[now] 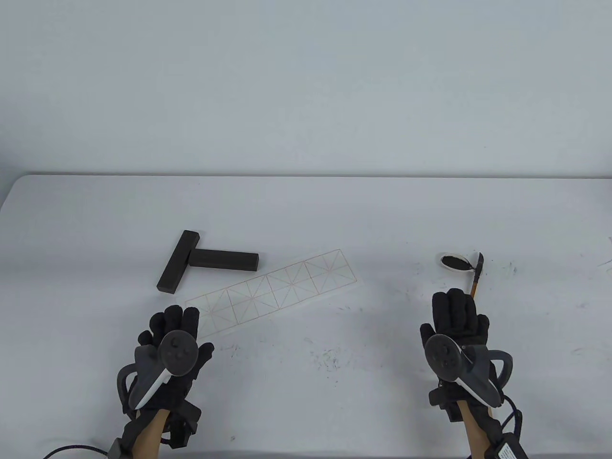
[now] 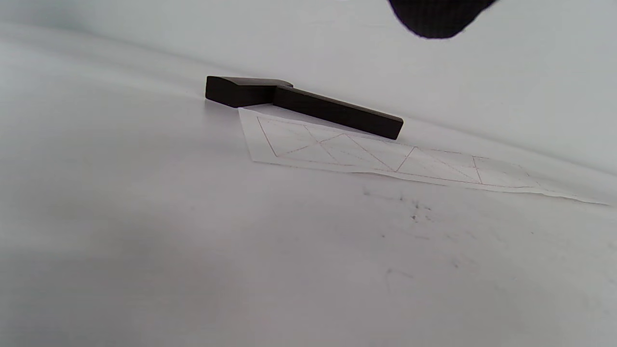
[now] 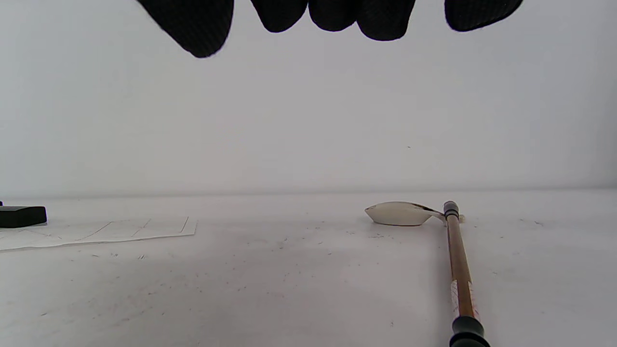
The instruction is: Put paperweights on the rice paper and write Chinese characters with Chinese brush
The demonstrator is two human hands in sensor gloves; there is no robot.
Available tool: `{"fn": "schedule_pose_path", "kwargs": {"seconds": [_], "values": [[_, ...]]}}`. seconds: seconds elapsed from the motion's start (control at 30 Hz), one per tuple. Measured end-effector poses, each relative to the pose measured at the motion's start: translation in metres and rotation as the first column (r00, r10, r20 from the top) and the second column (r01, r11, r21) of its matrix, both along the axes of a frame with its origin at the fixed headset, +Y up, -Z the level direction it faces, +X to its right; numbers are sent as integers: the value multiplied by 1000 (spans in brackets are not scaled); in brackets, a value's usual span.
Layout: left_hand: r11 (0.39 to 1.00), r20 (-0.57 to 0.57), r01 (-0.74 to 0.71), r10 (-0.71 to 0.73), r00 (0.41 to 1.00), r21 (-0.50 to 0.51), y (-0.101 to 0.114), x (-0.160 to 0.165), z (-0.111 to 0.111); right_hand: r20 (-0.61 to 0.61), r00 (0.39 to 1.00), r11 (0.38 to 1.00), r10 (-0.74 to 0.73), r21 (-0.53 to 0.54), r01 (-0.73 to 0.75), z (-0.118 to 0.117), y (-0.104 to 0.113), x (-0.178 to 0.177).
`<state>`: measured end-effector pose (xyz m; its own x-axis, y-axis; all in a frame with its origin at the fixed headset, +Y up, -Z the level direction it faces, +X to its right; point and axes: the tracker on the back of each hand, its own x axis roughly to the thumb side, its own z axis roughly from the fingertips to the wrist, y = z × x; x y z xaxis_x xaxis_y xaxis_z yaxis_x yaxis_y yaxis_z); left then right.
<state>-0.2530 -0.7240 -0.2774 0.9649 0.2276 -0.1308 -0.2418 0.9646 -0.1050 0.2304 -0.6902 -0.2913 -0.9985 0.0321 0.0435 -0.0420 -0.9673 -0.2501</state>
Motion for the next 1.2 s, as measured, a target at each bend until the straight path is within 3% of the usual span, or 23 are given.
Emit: {"fn": "schedule_pose_path", "kwargs": {"seconds": [0.83,1.2], "values": [[1000,11,3,-3,1000,18,0,-2,2,-21,1000,999,14,-30,-15,1,-3,-3],[999,7,-46,46,999,11,12,-1,-5,-18,1000,1000,-12,-29,11,1,-2,0]]}}
